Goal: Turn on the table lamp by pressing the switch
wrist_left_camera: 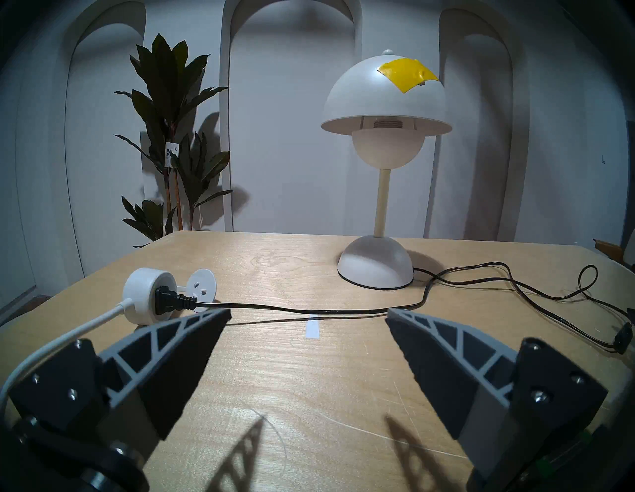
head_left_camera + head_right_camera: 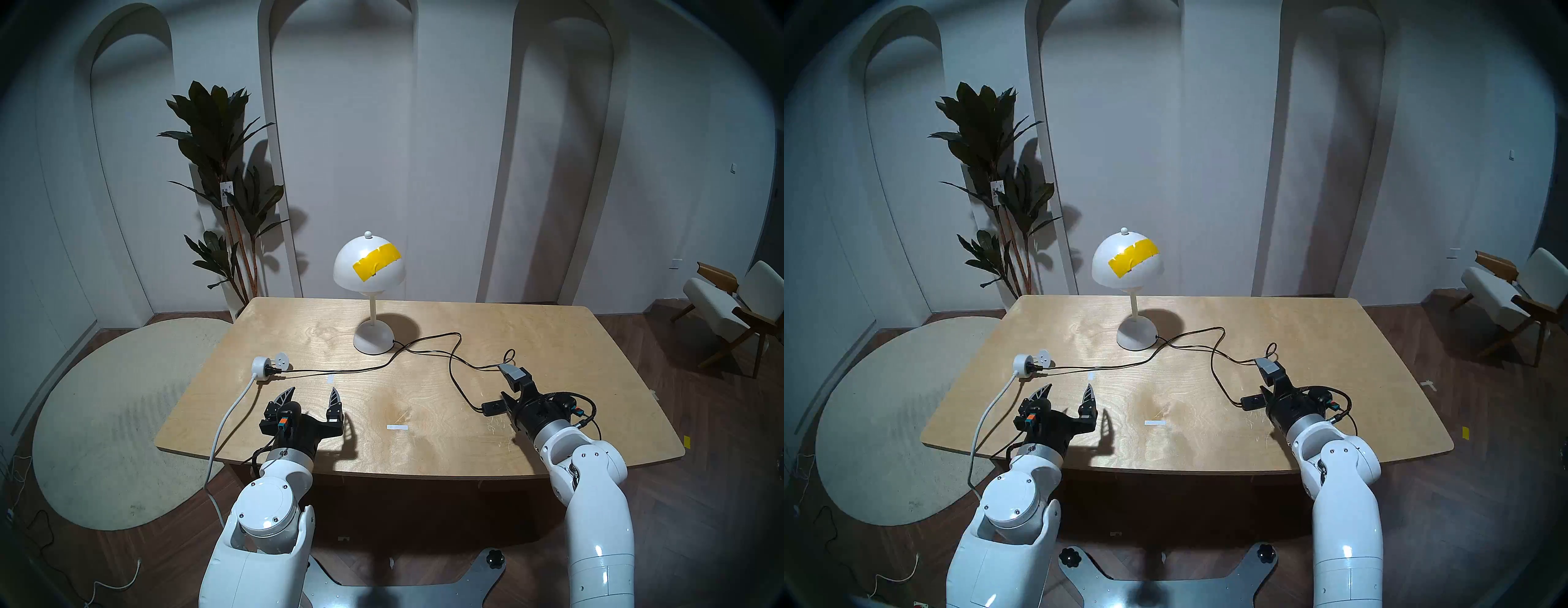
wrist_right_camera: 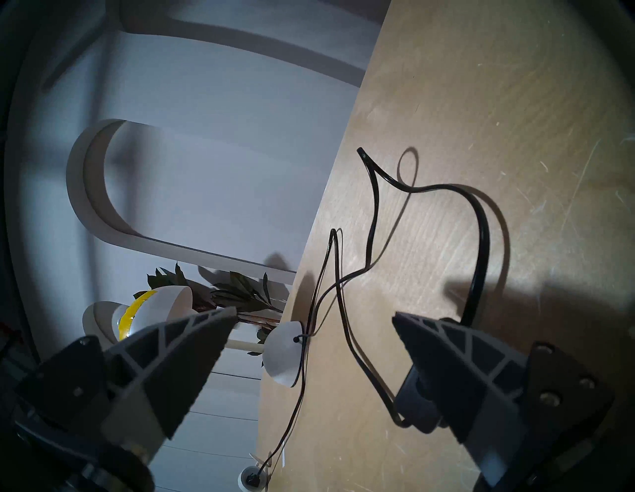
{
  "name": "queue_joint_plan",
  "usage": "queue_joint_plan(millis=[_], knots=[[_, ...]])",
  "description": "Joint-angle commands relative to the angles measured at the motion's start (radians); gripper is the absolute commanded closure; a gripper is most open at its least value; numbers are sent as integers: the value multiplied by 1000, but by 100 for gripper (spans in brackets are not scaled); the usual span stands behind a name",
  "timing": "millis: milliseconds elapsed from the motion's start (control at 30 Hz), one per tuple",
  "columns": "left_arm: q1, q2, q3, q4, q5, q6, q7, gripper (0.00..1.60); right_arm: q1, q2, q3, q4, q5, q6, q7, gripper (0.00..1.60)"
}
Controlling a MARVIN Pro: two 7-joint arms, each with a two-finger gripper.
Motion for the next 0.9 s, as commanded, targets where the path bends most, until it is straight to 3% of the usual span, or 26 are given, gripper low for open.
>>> queue_joint_plan(millis=[0, 333, 867], knots=[[-6, 0, 0, -21, 0, -4, 0, 0, 10, -10, -6, -88, 31, 33, -10, 0], [-5, 0, 0, -22, -1, -4, 0, 0, -24, -24, -36, -96, 63, 62, -44, 0], [-5, 0, 0, -22, -1, -4, 0, 0, 12, -22, -28, -41, 75, 46, -36, 0]])
